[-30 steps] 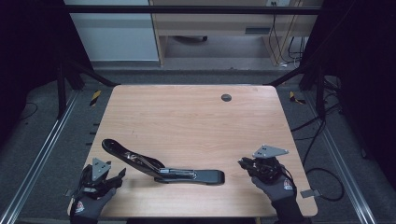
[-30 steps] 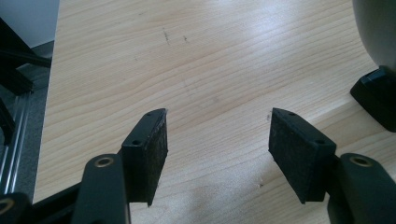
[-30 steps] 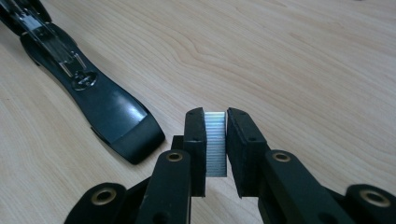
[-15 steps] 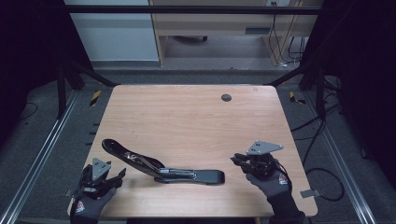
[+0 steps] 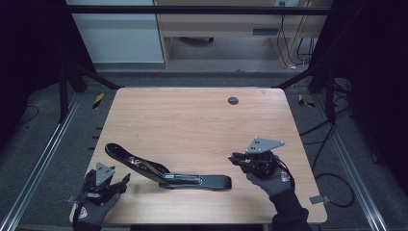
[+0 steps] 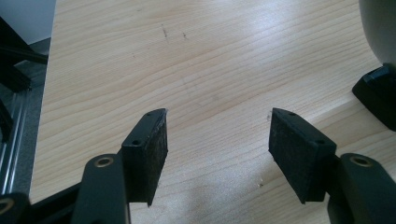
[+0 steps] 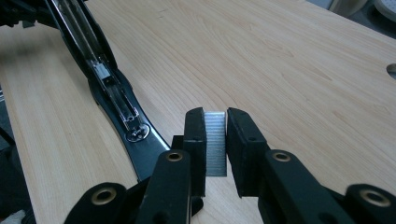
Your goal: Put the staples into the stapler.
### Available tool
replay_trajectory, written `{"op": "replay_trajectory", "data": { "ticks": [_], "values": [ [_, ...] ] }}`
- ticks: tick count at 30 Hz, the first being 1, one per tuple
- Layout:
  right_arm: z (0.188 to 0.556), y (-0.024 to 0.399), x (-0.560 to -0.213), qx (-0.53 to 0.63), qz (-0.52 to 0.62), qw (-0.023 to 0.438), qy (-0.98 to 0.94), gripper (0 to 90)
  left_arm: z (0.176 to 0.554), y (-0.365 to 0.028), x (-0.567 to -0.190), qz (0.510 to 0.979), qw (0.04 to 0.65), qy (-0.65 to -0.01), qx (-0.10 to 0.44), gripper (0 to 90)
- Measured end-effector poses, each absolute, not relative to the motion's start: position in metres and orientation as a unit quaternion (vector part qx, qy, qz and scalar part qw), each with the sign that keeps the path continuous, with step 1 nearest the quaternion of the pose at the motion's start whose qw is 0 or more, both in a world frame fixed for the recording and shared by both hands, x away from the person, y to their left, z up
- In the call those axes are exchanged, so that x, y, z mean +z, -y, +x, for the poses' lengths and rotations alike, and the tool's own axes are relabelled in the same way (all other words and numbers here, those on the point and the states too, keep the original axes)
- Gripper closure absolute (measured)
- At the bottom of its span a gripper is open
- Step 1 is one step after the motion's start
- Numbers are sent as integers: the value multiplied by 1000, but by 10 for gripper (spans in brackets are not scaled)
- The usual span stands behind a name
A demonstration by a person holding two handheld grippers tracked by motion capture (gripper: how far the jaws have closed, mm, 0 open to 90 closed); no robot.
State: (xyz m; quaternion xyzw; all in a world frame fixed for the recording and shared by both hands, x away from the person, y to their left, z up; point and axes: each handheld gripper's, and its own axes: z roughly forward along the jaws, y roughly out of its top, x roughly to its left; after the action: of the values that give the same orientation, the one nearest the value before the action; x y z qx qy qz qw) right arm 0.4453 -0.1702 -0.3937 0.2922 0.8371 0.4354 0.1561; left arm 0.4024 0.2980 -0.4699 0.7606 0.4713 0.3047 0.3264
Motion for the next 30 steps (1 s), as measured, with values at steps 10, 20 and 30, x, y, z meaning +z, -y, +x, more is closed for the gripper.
{"op": "replay_trajectory", "data": {
  "ticks": [10, 20, 30],
  "values": [
    [451, 160, -389, 441, 273, 152, -841, 786, 403, -298, -470, 762, 327, -471, 302, 371],
    [460, 144, -385, 441, 251, 141, -850, 786, 403, -298, -470, 761, 328, -472, 302, 370],
    [467, 131, -385, 437, 233, 126, -859, 786, 403, -298, -470, 761, 328, -473, 301, 371]
  ]
}}
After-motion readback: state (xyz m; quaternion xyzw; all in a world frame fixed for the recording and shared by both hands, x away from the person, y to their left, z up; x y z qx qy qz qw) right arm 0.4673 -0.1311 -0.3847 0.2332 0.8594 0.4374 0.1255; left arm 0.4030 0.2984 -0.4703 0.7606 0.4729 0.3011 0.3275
